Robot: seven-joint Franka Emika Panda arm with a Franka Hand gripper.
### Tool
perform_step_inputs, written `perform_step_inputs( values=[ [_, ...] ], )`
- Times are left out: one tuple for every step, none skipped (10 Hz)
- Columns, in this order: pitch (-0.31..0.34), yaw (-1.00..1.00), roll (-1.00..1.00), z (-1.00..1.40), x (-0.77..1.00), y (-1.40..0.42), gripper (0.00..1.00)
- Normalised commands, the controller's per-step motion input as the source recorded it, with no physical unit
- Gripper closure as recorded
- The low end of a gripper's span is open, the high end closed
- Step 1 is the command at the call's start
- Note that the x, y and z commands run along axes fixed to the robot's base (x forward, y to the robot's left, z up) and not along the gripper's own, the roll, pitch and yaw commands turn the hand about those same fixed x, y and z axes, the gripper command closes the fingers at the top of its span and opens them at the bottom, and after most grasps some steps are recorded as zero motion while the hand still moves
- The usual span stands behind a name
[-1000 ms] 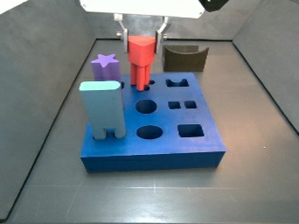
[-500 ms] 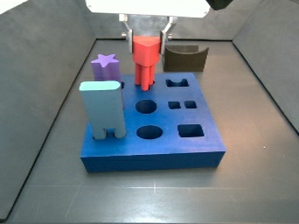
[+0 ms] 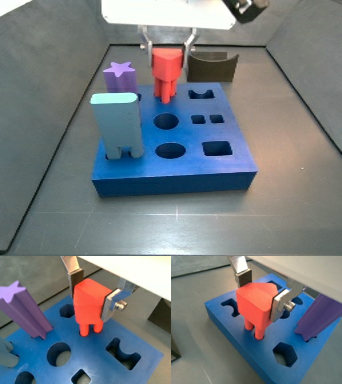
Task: Pick up the 3 prong object. Move up. Move to above the board. Insert the 3 prong object.
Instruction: Insert the 3 prong object.
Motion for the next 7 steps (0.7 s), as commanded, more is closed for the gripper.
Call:
perform_step_inputs(
  values=[
    [-0.061,0.15,0.11,-1.0,0.03,0.0,1.0],
    [-0.051,0.15,0.11,-1.0,0.01,0.0,1.0],
    [-0.049,0.14,0.13,-1.0,0.02,0.0,1.0],
    [-0.05,0.13,0.13,-1.0,0.03,0.0,1.0],
    [-0.046,0.11,0.15,-1.0,0.02,0.0,1.0],
    [-0.059,0.01,0.17,-0.97,0.0,0.0,1.0],
    [0.0,0.0,0.07,0.0,0.0,-0.14,1.0]
  ],
)
